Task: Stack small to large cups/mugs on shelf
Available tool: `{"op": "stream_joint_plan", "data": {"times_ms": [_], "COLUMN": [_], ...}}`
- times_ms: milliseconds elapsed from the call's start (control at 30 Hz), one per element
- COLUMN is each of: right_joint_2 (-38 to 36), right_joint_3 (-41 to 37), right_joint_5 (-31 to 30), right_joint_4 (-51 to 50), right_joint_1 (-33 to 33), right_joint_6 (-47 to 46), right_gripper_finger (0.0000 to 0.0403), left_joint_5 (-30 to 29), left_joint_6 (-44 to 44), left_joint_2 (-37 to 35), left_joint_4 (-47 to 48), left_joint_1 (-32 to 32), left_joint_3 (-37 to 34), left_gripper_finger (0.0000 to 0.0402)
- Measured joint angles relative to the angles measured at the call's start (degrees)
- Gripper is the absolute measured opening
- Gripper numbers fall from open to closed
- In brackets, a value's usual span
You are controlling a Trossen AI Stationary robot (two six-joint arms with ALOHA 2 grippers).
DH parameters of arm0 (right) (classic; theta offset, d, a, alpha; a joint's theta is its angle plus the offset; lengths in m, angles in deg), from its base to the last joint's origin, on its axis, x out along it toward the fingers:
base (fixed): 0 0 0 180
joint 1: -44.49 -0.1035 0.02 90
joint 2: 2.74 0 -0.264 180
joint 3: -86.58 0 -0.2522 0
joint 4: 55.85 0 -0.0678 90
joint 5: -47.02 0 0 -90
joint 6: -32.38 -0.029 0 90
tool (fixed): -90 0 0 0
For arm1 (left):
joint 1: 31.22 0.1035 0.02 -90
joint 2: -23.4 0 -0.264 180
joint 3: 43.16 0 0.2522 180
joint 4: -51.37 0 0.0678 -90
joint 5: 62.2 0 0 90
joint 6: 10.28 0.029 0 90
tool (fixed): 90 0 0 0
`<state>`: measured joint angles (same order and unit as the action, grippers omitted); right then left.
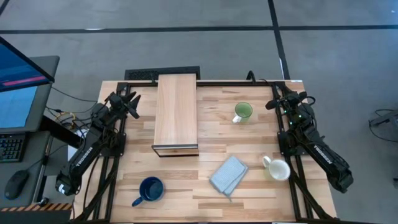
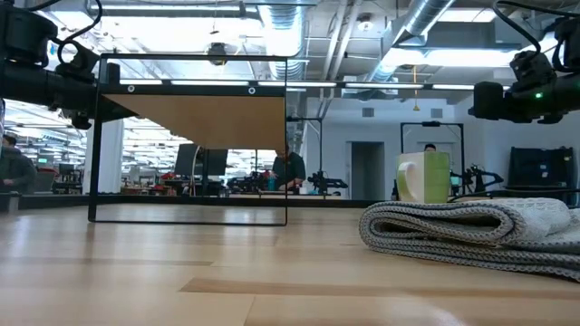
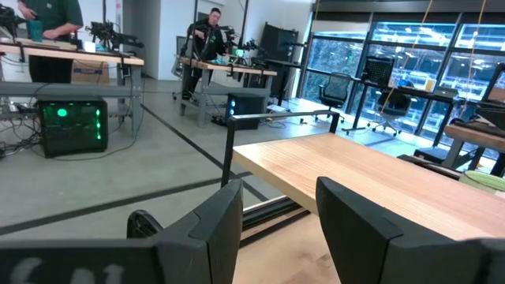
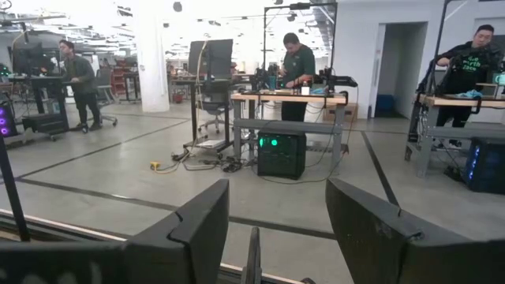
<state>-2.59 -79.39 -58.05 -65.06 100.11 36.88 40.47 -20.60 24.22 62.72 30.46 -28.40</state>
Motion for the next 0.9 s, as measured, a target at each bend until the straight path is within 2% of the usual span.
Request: {"op": "stream_joint_plan", "data": {"times_ms": [333,900], "right_joint_2": [0.0,0.0], "right_joint_3": [0.0,0.0], "right_joint_5": [0.0,0.0], "right_joint_4": [0.0,0.1], "right_joint_1": [0.0,0.0], "right_joint_6": [0.0,0.0], "right_gripper_finger": [0.0235,0.0235], "left_joint_5": [0.0,0.0], "left_joint_6": [-4.9,-5.0], "left_joint_2": [0.0,0.0], "left_joint_4": [0.0,0.0], "left_joint_1": [0.0,0.0], "left_joint_3": [0.0,0.0], "left_gripper_finger": [0.0153,0.0153]}}
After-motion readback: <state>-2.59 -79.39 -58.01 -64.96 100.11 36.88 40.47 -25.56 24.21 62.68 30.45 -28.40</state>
